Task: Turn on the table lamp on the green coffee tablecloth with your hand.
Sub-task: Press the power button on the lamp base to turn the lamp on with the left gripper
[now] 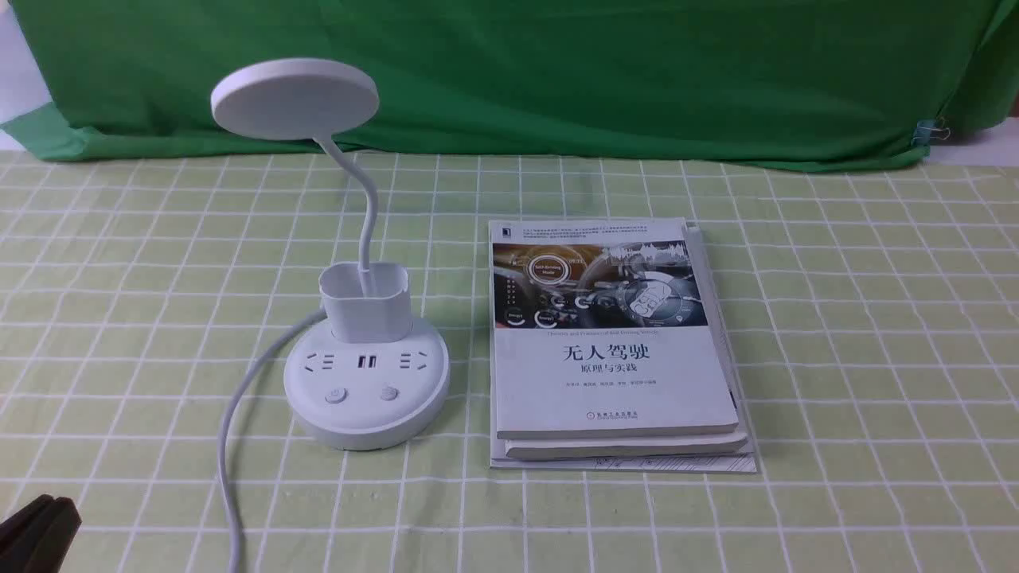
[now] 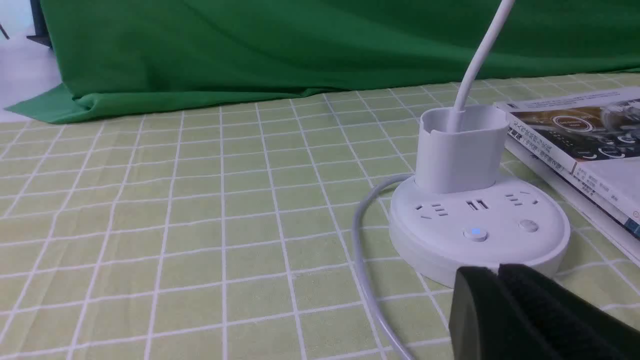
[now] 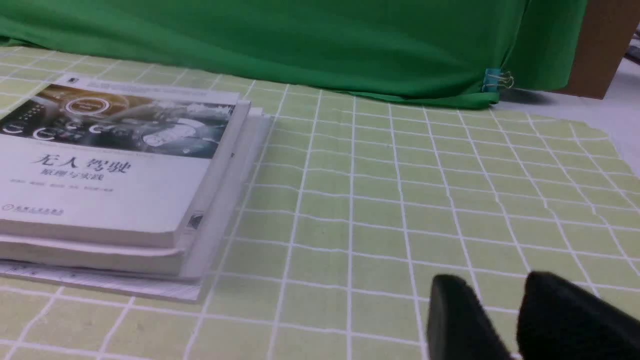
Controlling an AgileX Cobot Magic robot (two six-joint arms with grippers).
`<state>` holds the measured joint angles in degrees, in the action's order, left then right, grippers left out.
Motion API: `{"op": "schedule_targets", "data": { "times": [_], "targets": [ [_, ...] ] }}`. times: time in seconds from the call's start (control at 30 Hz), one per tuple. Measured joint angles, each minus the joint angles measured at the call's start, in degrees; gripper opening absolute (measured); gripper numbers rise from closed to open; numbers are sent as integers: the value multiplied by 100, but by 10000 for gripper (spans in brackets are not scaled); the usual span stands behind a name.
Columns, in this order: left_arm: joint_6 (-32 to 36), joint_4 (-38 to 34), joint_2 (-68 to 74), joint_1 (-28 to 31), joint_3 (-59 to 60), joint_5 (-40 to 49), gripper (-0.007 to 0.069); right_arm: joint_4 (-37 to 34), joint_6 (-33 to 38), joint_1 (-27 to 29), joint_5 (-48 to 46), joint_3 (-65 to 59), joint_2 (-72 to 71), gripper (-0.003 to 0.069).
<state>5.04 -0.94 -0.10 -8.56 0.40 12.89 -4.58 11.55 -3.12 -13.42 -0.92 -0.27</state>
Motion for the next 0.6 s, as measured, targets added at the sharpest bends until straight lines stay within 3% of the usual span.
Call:
{"op": "schedule_targets", "data": {
  "times": [0.37,0.6],
  "targets": [
    [-5,-7,0,0,0,-58,19,0,0,0,0,0,0,245],
    [-5,-7,0,0,0,-671,19,0,0,0,0,0,0,245]
  ]
}}
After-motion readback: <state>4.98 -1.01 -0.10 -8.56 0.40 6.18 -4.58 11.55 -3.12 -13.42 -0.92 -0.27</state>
